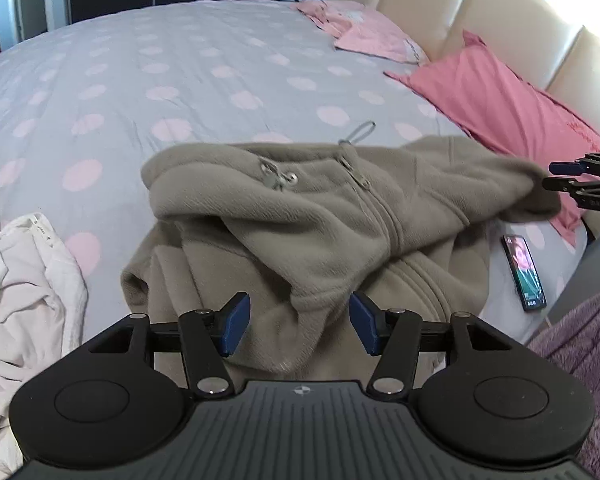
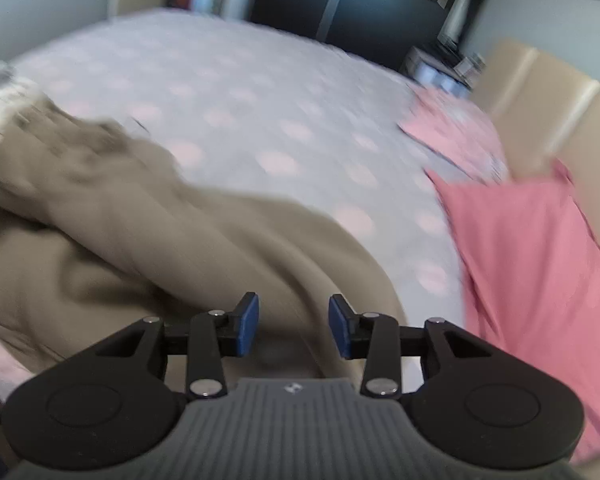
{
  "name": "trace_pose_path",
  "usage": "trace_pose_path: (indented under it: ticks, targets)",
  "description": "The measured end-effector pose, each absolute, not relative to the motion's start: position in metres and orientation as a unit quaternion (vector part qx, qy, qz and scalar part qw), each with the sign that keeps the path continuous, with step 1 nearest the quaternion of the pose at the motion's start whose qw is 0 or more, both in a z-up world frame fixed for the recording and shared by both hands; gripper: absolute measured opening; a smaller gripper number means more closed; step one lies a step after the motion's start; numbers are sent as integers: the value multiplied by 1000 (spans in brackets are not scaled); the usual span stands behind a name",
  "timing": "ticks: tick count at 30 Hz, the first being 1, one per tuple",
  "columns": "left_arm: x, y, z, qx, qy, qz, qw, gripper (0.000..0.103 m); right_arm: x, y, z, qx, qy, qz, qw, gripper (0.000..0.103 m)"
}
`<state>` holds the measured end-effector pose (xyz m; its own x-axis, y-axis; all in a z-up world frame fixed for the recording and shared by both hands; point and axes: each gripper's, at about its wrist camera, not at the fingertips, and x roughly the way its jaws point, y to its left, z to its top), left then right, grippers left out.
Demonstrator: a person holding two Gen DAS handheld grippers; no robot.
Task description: Fold clothes
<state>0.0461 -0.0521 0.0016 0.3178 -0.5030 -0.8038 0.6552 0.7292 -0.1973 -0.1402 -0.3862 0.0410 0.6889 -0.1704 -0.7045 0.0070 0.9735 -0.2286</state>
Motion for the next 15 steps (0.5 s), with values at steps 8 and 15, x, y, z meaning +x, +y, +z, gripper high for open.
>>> trace_pose_path:
  ticks: [8,15]
  targets:
    - [72,-64,-9,25,464,-361,808,54,-56,-348,41,-56,392,57,916,48]
    - [112,-55,-15,-55,478,-344,806,55,31,-351,2,31,431,76,899,48]
